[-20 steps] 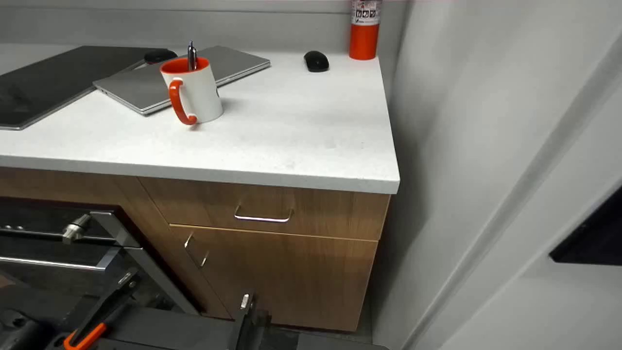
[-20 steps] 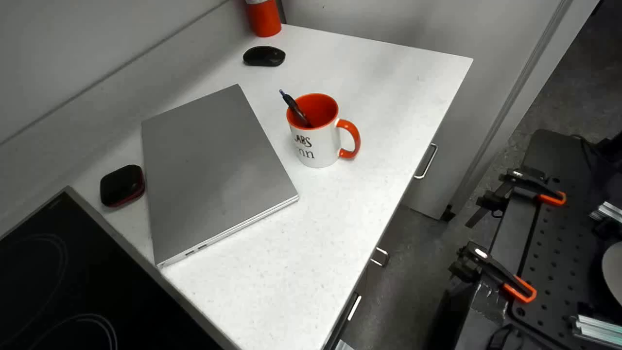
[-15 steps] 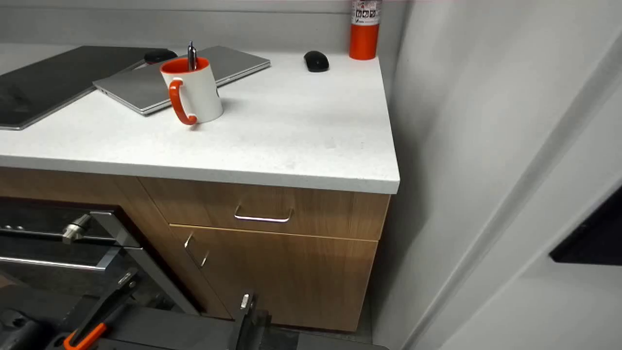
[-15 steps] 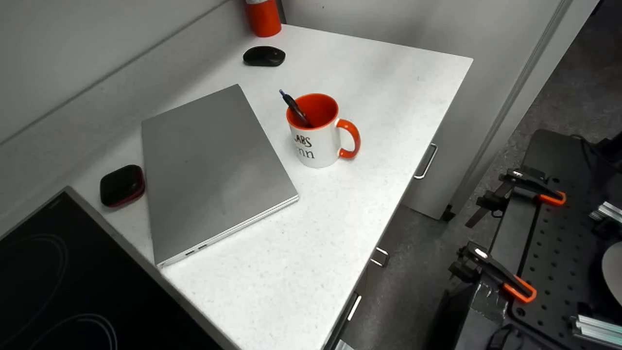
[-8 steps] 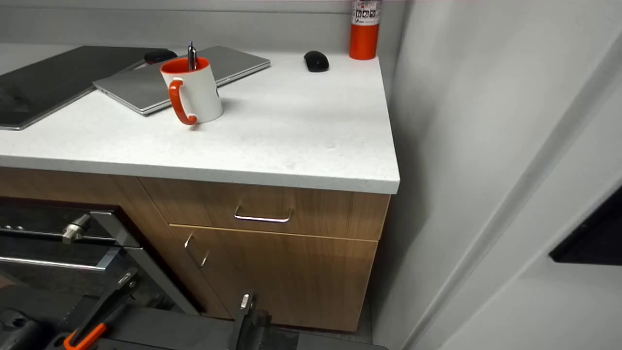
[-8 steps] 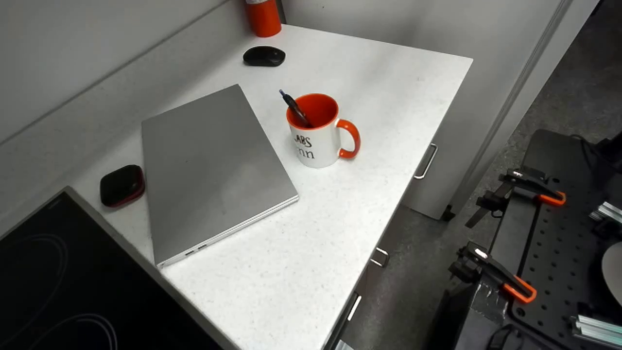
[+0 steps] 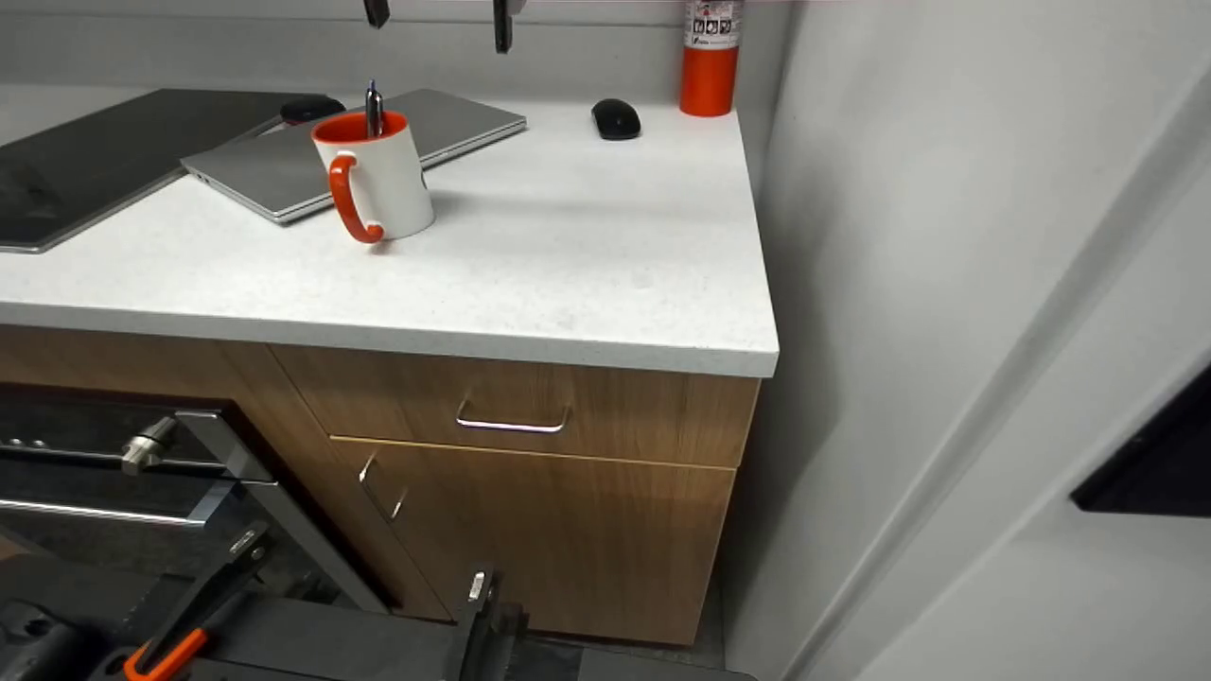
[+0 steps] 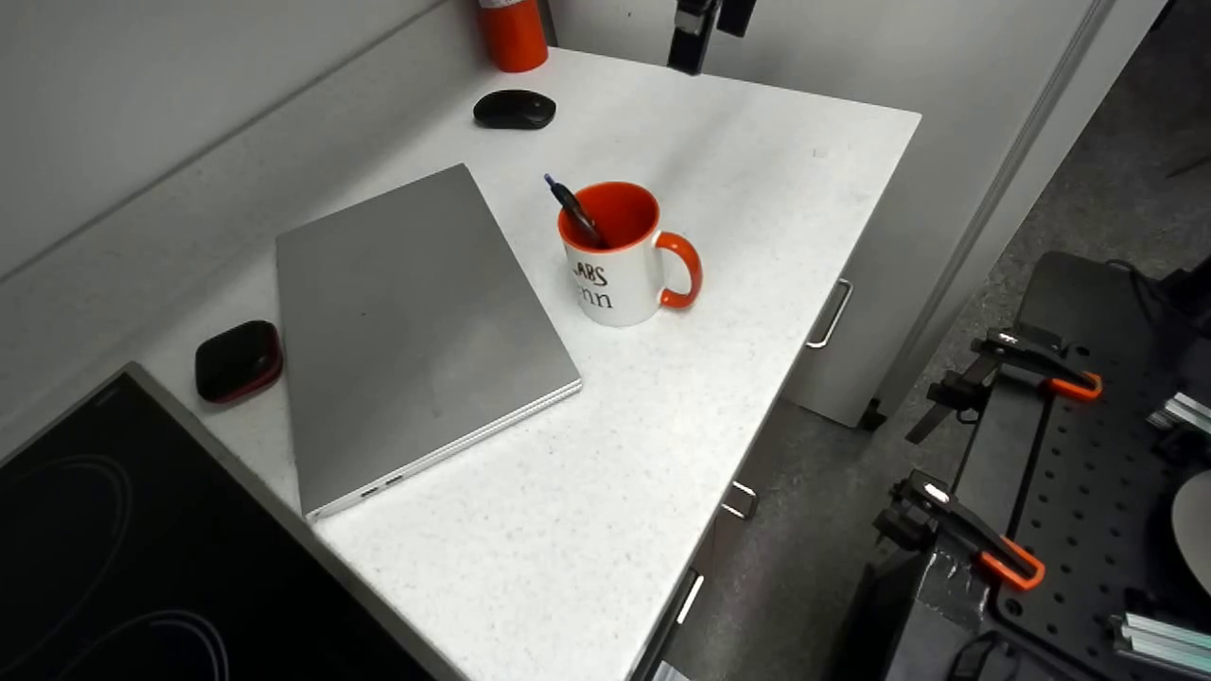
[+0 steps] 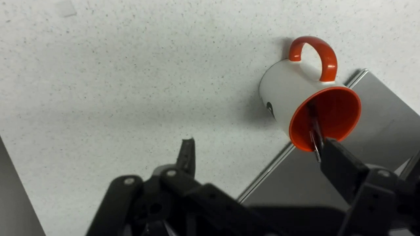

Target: Pick the marker from the cup and put it on the table

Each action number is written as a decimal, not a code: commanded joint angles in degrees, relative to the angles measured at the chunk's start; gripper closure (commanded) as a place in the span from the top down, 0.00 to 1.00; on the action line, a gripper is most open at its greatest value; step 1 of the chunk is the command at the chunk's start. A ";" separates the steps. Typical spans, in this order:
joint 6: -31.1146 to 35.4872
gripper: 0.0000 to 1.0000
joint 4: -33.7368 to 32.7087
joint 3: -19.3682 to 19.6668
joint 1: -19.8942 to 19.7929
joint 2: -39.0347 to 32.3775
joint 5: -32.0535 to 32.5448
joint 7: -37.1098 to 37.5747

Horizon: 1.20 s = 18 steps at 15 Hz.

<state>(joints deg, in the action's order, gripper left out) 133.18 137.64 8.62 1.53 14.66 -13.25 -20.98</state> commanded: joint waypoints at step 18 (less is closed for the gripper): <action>2.93 1.00 -2.16 -3.82 5.98 -5.87 -15.46 -9.92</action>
<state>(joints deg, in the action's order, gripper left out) 136.39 137.17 4.87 6.56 10.93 -23.73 -27.07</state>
